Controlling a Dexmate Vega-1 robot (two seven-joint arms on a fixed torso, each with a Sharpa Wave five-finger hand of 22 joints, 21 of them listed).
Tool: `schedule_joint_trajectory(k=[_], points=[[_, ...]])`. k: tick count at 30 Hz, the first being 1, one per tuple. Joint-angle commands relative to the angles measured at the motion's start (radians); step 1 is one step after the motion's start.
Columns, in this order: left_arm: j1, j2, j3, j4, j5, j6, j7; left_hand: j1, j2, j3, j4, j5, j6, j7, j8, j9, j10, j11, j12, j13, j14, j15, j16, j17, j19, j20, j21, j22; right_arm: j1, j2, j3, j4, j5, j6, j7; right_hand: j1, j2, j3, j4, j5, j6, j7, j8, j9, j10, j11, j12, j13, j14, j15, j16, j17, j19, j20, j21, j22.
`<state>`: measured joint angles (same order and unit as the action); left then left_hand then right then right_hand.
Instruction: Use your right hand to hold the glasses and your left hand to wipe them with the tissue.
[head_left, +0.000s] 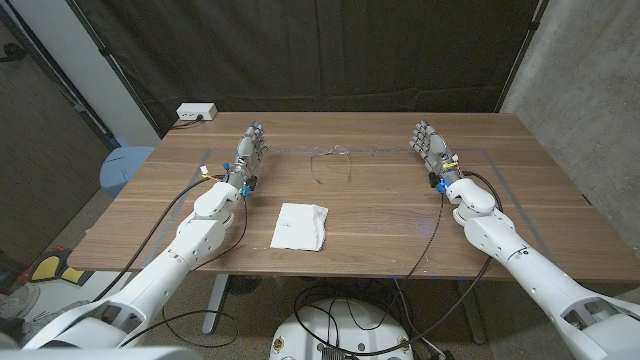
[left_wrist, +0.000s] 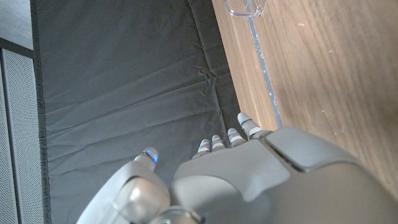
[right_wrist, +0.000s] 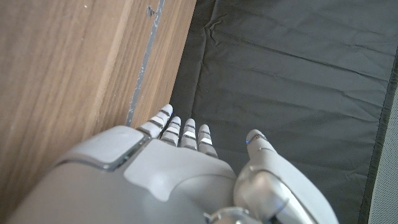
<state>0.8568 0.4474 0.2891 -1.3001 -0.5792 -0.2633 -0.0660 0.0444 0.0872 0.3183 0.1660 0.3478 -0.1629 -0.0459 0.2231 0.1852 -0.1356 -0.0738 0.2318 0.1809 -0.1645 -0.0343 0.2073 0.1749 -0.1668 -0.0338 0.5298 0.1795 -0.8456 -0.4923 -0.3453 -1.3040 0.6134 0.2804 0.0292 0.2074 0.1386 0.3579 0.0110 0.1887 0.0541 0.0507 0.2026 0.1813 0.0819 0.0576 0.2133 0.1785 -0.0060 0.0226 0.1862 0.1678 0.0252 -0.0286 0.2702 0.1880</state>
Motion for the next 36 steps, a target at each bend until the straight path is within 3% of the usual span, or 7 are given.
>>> schedule_joint_trajectory(k=[1,2,4,6,11,22,36], points=[[0.032,-0.14,-0.179,-0.011,0.199,0.055,-0.086,0.039,0.076,0.033,-0.008,-0.011,0.12,0.01,0.051,0.022,0.134,0.023,0.04,0.016,0.1,-0.008,0.017,0.006,0.054,-0.003,0.014,0.004,-0.023,0.041,0.063,-0.031,-0.107,-0.041,-0.006,0.037,-0.004,0.014,-0.028,-0.006,0.113,0.012,0.041,0.017,0.16,0.048,0.056,0.017,0.144,0.017,0.03,0.01,0.049,0.018,0.012,0.008],[0.032,-0.148,-0.191,-0.011,0.212,0.062,-0.101,0.059,0.064,0.045,-0.016,-0.023,0.042,-0.022,0.016,0.025,0.081,0.025,0.009,0.019,0.08,-0.003,-0.005,0.006,0.04,0.005,0.001,0.005,-0.023,0.037,0.064,-0.038,-0.12,-0.051,-0.003,0.059,-0.014,0.019,-0.049,-0.007,0.071,0.008,0.021,0.016,0.129,0.041,0.04,0.018,0.134,0.014,0.015,0.009,0.047,0.015,0.008,0.008],[0.032,-0.164,-0.213,-0.01,0.237,0.069,-0.126,0.077,0.033,0.041,-0.03,-0.038,-0.029,-0.062,-0.018,0.021,0.029,0.02,-0.019,0.017,0.031,-0.01,-0.025,0.006,0.008,0.013,-0.022,0.005,-0.02,0.019,0.057,-0.058,-0.169,-0.072,-0.011,0.078,-0.015,0.023,-0.067,-0.01,0.021,0.004,-0.001,0.014,0.079,0.027,0.015,0.017,0.098,0.019,-0.002,0.01,0.033,0.016,-0.001,0.009],[0.033,-0.182,-0.233,-0.012,0.26,0.076,-0.139,0.083,0.026,0.039,-0.034,-0.041,-0.045,-0.072,-0.024,0.019,0.014,0.011,-0.025,0.016,0.014,-0.012,-0.029,0.006,-0.002,0.013,-0.029,0.004,-0.019,0.017,0.059,-0.067,-0.191,-0.083,-0.017,0.089,-0.015,0.024,-0.077,-0.01,0.002,-0.006,-0.008,0.013,0.059,0.022,0.006,0.016,0.081,0.024,-0.007,0.009,0.025,0.018,-0.007,0.009],[0.035,-0.221,-0.276,-0.015,0.301,0.09,-0.168,0.091,0.014,0.036,-0.042,-0.046,-0.054,-0.081,-0.027,0.017,0.005,0.021,-0.028,0.014,0.0,-0.002,-0.03,0.005,-0.005,0.014,-0.034,0.005,0.002,-0.002,0.043,-0.088,-0.269,-0.114,-0.026,0.101,-0.012,0.028,-0.086,-0.009,0.012,-0.007,-0.003,0.011,0.067,0.041,0.008,0.015,0.076,0.029,-0.006,0.009,0.025,0.018,-0.009,0.009],[0.04,-0.27,-0.335,-0.02,0.351,0.105,-0.215,0.097,0.007,0.034,-0.047,-0.05,-0.05,-0.085,-0.024,0.015,0.011,0.029,-0.026,0.014,0.008,-0.002,-0.024,0.005,-0.001,0.028,-0.036,0.005,0.05,-0.02,0.006,-0.094,-0.349,-0.126,0.007,0.114,-0.006,0.031,-0.095,-0.008,0.052,-0.02,0.011,0.01,0.086,0.042,0.014,0.014,0.086,0.034,0.0,0.01,0.034,0.022,-0.008,0.009],[0.063,-0.289,-0.365,-0.048,0.378,0.125,-0.258,0.106,0.001,0.03,-0.051,-0.057,-0.024,-0.094,-0.014,0.013,0.042,0.042,-0.015,0.013,0.04,0.006,-0.013,0.005,0.014,0.057,-0.037,0.006,0.11,-0.059,-0.068,-0.129,-0.464,-0.138,0.022,0.119,-0.002,0.031,-0.099,-0.007,0.067,-0.026,0.014,0.009,0.103,0.041,0.018,0.013,0.095,0.037,0.003,0.01,0.042,0.026,-0.007,0.009]])
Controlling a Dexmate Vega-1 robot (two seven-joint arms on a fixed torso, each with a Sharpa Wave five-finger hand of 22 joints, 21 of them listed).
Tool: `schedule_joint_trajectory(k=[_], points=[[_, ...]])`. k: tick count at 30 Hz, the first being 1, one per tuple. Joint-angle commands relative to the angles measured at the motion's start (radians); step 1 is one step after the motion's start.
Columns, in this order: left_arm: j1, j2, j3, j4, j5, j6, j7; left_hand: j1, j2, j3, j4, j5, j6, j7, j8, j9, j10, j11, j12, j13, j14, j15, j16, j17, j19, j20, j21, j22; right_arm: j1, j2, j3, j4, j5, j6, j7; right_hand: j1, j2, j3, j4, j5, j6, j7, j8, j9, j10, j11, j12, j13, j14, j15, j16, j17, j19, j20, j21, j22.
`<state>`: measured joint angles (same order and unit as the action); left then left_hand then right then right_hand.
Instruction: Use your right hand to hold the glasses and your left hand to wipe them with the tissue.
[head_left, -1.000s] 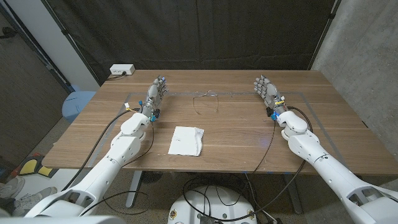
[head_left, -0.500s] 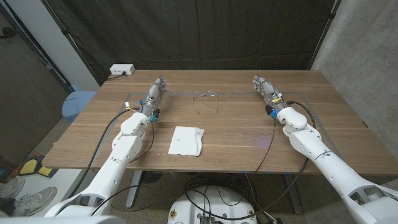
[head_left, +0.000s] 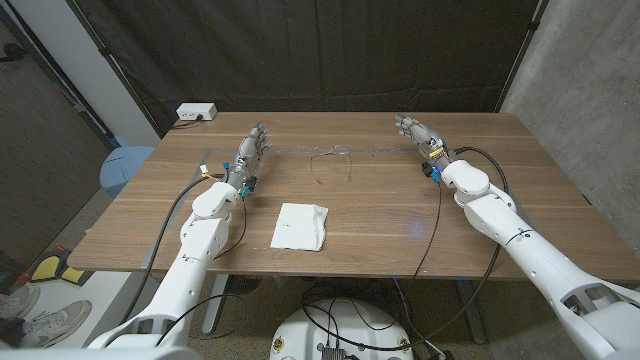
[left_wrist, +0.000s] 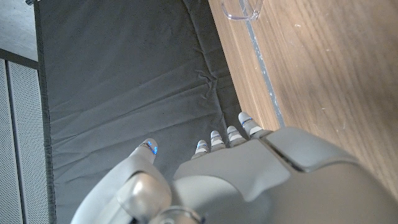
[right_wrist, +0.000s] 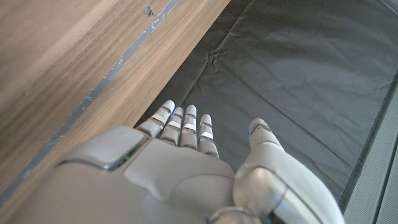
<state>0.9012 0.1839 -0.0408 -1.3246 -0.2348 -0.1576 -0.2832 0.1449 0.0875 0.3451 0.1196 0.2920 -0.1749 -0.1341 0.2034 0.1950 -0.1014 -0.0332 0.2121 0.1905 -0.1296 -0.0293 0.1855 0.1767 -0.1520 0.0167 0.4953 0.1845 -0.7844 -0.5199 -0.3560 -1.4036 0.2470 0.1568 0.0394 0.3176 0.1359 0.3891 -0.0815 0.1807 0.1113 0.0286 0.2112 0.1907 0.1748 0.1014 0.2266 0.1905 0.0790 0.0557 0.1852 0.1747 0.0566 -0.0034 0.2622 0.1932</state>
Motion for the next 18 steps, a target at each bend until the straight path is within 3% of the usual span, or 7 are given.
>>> schedule_joint_trajectory(k=[1,18], points=[[0.021,-0.026,-0.036,-0.027,0.034,0.023,-0.044,0.006,0.0,0.003,-0.005,-0.002,-0.009,-0.006,0.006,0.003,0.009,0.003,0.005,0.003,0.007,0.0,0.009,0.003,0.0,0.008,-0.003,0.001,0.052,-0.034,-0.063,-0.033,-0.104,-0.016,0.013,0.009,0.001,0.0,-0.006,0.001,0.01,-0.004,0.005,0.0,0.01,-0.003,0.005,0.001,0.01,0.005,0.004,0.003,0.01,0.001,0.001,0.004],[0.071,-0.004,-0.034,-0.084,0.048,0.064,-0.098,0.015,-0.005,0.002,-0.011,-0.007,0.009,-0.008,0.01,0.001,0.024,0.006,0.008,0.003,0.019,0.004,0.01,0.003,0.002,0.02,-0.008,0.001,0.119,-0.065,-0.171,-0.082,-0.234,-0.04,0.024,0.015,0.005,0.0,-0.009,0.001,0.017,-0.012,0.004,0.0,0.014,-0.009,0.004,0.0,0.013,0.006,0.004,0.004,0.012,0.007,0.0,0.005]])
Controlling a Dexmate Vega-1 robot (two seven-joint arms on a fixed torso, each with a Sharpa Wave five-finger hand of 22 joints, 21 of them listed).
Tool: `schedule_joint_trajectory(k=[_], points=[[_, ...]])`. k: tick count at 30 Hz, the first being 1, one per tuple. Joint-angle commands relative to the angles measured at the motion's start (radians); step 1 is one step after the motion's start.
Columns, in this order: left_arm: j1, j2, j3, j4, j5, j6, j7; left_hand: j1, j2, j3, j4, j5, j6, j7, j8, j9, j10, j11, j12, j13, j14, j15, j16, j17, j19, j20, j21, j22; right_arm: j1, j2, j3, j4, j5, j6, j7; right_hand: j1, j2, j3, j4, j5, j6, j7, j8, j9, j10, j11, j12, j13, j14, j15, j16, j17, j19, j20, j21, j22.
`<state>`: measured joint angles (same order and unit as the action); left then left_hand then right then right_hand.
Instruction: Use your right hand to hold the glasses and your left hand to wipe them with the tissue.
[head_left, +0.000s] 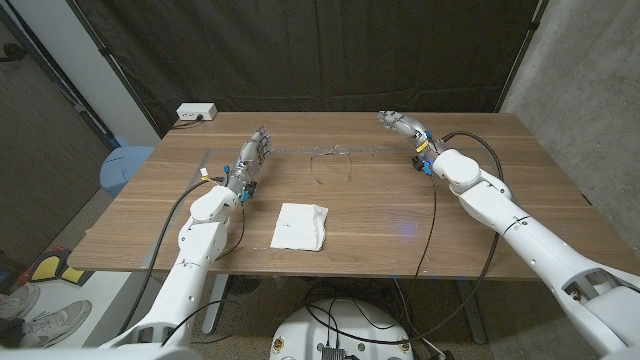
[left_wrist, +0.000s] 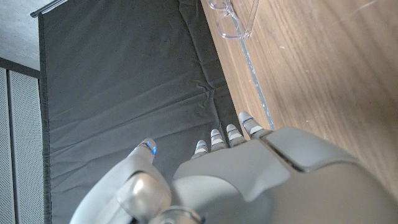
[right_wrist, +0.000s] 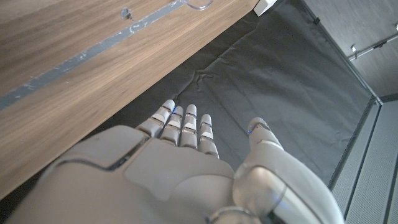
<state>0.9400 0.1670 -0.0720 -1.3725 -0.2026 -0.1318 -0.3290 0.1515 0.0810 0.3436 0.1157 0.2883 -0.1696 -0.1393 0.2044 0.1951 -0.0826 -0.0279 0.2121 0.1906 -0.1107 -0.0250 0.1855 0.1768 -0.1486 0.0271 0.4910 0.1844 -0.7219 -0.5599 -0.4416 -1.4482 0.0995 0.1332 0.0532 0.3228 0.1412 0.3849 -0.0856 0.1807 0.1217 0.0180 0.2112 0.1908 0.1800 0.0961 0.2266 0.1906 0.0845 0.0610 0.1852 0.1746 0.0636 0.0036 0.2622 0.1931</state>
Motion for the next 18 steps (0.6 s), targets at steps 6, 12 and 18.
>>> schedule_joint_trajectory(k=[6,12,18], points=[[0.059,0.032,-0.008,-0.07,0.022,0.048,-0.061,0.014,0.0,0.002,-0.01,-0.007,0.026,0.0,0.014,0.0,0.037,0.01,0.018,0.003,0.013,0.009,0.012,0.003,0.003,0.018,-0.006,0.002,0.084,-0.026,-0.123,-0.051,-0.131,-0.033,0.012,0.009,0.002,0.004,-0.003,0.001,0.01,-0.004,0.004,-0.001,0.012,-0.004,0.005,0.0,0.007,0.001,0.004,0.005,0.006,0.001,0.0,0.005],[0.094,0.056,-0.013,-0.113,0.027,0.067,-0.07,0.018,0.0,0.002,-0.012,-0.011,0.05,0.004,0.02,0.0,0.05,0.012,0.021,0.003,0.025,0.018,0.014,0.003,0.006,0.027,-0.009,0.002,0.118,-0.029,-0.17,-0.072,-0.183,-0.079,0.034,0.01,0.007,0.005,-0.003,0.001,0.011,-0.006,0.004,-0.001,0.012,-0.009,0.004,0.0,0.008,0.0,0.004,0.005,0.007,0.002,0.0,0.005],[0.111,0.075,-0.015,-0.134,0.025,0.076,-0.084,0.021,0.001,0.002,-0.012,-0.013,0.056,0.006,0.021,-0.001,0.054,0.017,0.021,0.004,0.03,0.022,0.015,0.004,0.008,0.029,-0.01,0.002,0.145,-0.035,-0.21,-0.099,-0.238,-0.129,0.046,0.015,0.019,0.009,-0.002,0.003,0.014,-0.011,0.003,0.0,0.013,-0.018,0.004,0.0,0.007,-0.003,0.004,0.005,0.006,0.0,-0.001,0.006]])
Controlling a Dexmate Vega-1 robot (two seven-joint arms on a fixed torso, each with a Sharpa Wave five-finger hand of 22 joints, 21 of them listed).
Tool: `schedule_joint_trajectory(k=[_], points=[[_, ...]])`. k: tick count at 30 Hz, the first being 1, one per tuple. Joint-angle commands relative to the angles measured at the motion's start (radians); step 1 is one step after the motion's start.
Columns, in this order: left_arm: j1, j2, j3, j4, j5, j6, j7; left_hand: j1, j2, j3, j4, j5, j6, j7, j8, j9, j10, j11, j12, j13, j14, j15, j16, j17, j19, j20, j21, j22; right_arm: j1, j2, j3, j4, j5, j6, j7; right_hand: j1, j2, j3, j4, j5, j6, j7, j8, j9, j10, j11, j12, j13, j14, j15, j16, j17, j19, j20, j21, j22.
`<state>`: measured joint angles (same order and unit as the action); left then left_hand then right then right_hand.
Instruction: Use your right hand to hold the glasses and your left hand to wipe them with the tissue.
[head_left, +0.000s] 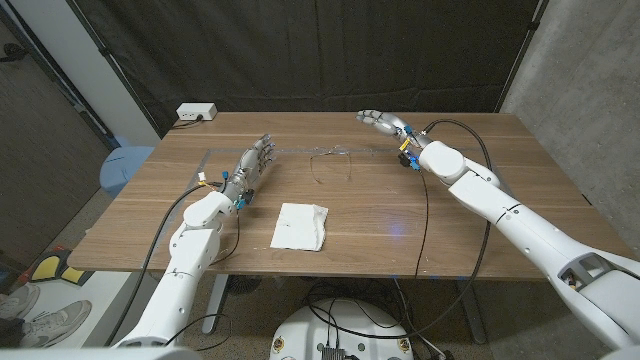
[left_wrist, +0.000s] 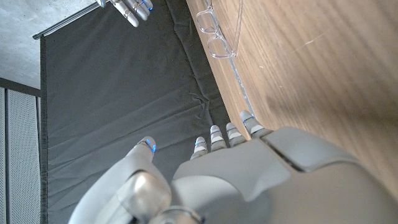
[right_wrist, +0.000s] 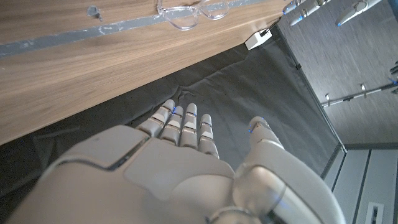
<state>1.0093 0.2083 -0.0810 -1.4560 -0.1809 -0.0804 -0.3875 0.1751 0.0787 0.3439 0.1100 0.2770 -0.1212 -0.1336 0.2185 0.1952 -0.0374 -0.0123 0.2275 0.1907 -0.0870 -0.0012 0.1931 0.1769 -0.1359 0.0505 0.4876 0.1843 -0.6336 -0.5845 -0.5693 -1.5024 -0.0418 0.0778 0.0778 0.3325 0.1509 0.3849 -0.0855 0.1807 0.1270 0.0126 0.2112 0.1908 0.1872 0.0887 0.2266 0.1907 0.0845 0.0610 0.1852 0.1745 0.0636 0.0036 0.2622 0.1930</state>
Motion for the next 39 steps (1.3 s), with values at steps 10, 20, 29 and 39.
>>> schedule_joint_trajectory(k=[10,20,29,39], points=[[0.051,0.058,-0.005,-0.059,-0.006,0.028,-0.058,0.001,0.004,0.001,-0.007,-0.005,0.028,0.005,0.01,-0.001,0.031,0.008,0.012,0.004,0.02,0.007,0.009,0.004,-0.002,0.01,-0.01,0.003,0.117,-0.005,-0.154,-0.08,-0.202,-0.184,0.054,0.026,0.027,0.024,-0.005,0.007,0.01,-0.01,0.001,0.0,-0.013,-0.022,-0.006,-0.001,-0.011,-0.014,-0.002,0.005,0.004,-0.007,-0.004,0.006],[0.06,0.098,0.0,-0.075,0.016,0.039,-0.076,0.005,0.004,0.0,-0.008,-0.009,0.056,0.011,0.015,-0.002,0.054,0.012,0.016,0.004,0.021,-0.012,0.006,0.004,0.008,0.01,-0.01,0.003,0.181,0.011,-0.238,-0.091,-0.339,-0.275,0.073,0.064,0.032,0.044,-0.019,0.009,0.017,-0.01,0.002,0.0,-0.029,-0.032,-0.013,-0.001,-0.023,-0.028,-0.005,0.003,0.013,-0.015,-0.002,0.006],[0.055,0.117,0.002,-0.066,0.013,0.045,-0.104,0.01,0.006,-0.003,-0.007,-0.016,0.109,0.024,0.024,-0.003,0.106,0.01,0.028,0.004,0.065,-0.025,0.014,0.003,0.024,0.001,-0.012,0.004,0.232,0.045,-0.301,-0.047,-0.433,-0.293,0.07,0.118,0.026,0.065,-0.046,0.005,0.039,-0.006,0.009,0.001,-0.01,-0.035,-0.007,-0.001,-0.004,-0.042,0.002,0.001,0.037,-0.017,0.005,0.006],[0.051,0.122,-0.002,-0.049,0.004,0.034,-0.124,0.008,0.005,-0.006,-0.004,-0.02,0.129,0.029,0.026,-0.003,0.125,0.009,0.031,0.003,0.08,-0.025,0.015,0.003,0.028,0.005,-0.014,0.004,0.263,0.088,-0.361,0.015,-0.556,-0.287,-0.016,0.24,0.006,0.079,-0.081,0.006,0.185,-0.018,0.052,0.002,0.112,-0.063,0.025,-0.002,0.102,-0.088,0.019,0.001,0.123,-0.024,0.037,0.008]])
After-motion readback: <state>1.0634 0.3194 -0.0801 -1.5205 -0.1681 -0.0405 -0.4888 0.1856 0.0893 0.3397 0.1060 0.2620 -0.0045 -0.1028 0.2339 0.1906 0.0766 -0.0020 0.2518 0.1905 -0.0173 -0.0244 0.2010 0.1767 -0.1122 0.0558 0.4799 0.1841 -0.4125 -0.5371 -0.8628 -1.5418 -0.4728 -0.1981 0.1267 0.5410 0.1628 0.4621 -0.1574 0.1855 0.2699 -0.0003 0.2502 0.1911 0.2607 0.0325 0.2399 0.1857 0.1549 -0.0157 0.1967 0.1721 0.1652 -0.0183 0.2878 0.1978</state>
